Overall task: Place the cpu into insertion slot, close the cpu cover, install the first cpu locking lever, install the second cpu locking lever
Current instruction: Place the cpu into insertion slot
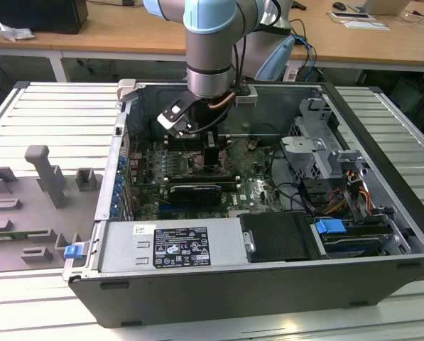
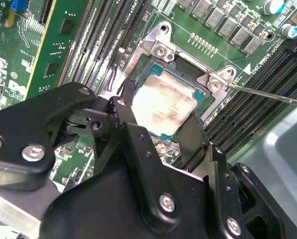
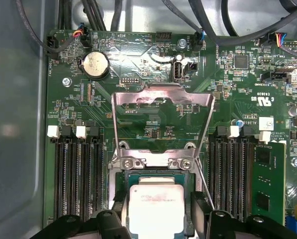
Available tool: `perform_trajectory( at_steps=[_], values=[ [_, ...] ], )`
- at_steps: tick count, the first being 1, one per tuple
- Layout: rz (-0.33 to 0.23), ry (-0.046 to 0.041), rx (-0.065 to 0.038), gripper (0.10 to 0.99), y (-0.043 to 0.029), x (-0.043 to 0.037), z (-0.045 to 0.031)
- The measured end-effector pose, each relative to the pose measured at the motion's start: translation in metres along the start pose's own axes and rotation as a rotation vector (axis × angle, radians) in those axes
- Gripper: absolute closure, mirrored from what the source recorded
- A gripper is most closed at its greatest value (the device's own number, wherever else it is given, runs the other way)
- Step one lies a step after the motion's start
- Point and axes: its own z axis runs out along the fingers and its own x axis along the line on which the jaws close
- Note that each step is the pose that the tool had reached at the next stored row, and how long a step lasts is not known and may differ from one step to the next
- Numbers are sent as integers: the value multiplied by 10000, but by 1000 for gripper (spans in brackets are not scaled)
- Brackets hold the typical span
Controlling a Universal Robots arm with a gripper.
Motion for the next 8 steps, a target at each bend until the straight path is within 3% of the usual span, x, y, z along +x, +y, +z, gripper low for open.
perform_trajectory(
  at_steps=[4, 5, 7, 8],
  values=[
    [-1, 0, 0, 471, 4, -3, -67],
    [-1, 0, 5, 490, 6, -4, -76],
    [-2, 1, 20, 616, 12, -4, -84],
    [-2, 3, 29, 616, 15, -4, -86]
  ],
)
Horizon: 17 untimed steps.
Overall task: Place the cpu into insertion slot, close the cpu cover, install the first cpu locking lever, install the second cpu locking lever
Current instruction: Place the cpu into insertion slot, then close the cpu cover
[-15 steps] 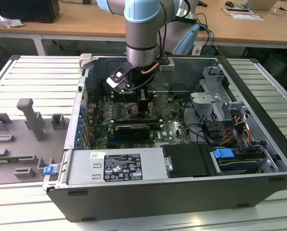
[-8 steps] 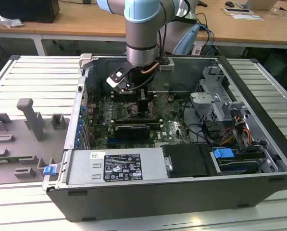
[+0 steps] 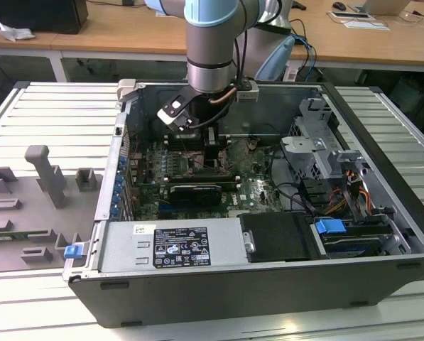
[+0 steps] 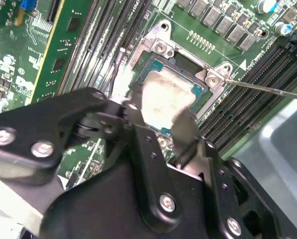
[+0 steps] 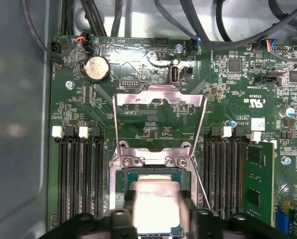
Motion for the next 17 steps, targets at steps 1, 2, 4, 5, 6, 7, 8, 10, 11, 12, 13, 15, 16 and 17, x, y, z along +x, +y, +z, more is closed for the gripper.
perform_trajectory(
  at_steps=[1, 2, 4, 5, 6, 7, 8, 10, 11, 12, 13, 15, 16, 17],
  values=[
    [0, 0, 5, 616, 0, 0, -2],
    [1, -4, 8, 737, 0, -1, -6],
    [0, -4, 8, 796, 1, -2, -17],
    [0, -4, 8, 859, 1, -2, -21],
    [0, -4, 7, 918, 2, -2, -29],
    [-1, -7, 7, 980, 2, -2, -34],
    [-1, -7, 6, 980, 2, -2, -37],
    [0, -7, 6, 980, 3, -3, -47],
    [0, -8, 7, 980, 3, -3, -52],
    [0, -10, 8, 980, 3, -4, -56],
    [0, -11, 9, 980, 3, -4, -61],
    [0, -10, 8, 980, 4, -4, -72],
    [0, -9, 7, 980, 4, -5, -76],
    [0, -9, 7, 980, 5, -5, -93]
  ],
)
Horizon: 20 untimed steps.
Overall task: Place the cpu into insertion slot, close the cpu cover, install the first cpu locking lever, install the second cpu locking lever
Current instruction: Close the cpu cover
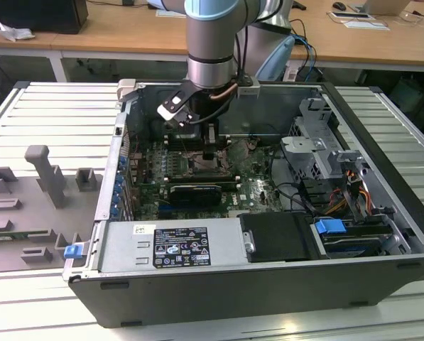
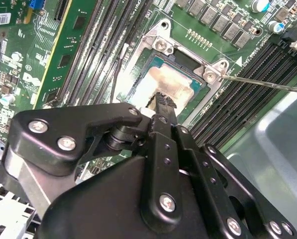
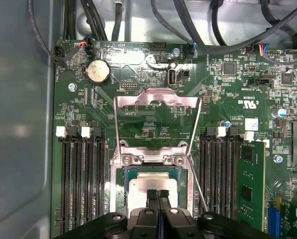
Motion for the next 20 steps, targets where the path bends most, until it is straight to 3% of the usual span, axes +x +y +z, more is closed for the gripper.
perform_trajectory(
  at_steps=[6, 9, 11, 20],
  values=[
    [-1, 0, 1, 980, 3, -1, -19],
    [-1, -2, 6, 980, 89, -2, -12],
    [-3, -68, 8, 980, 96, -1, -26],
    [-4, -85, 6, 980, 105, -11, -246]
  ],
)
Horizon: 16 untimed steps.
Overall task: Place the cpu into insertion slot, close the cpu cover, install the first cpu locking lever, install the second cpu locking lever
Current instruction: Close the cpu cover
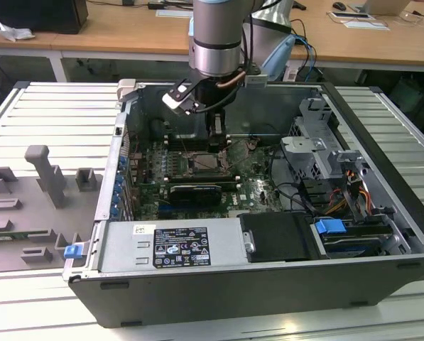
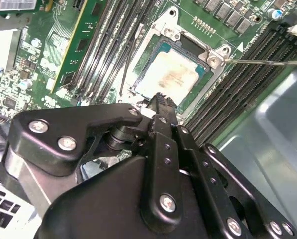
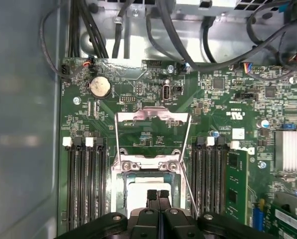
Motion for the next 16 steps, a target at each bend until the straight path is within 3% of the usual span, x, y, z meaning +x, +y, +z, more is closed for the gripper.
perform_trajectory(
  at_steps=[6, 16],
  values=[
    [0, -2, 0, 980, 6, -8, -132],
    [-2, -6, 34, 980, 162, -9, -128]
  ],
)
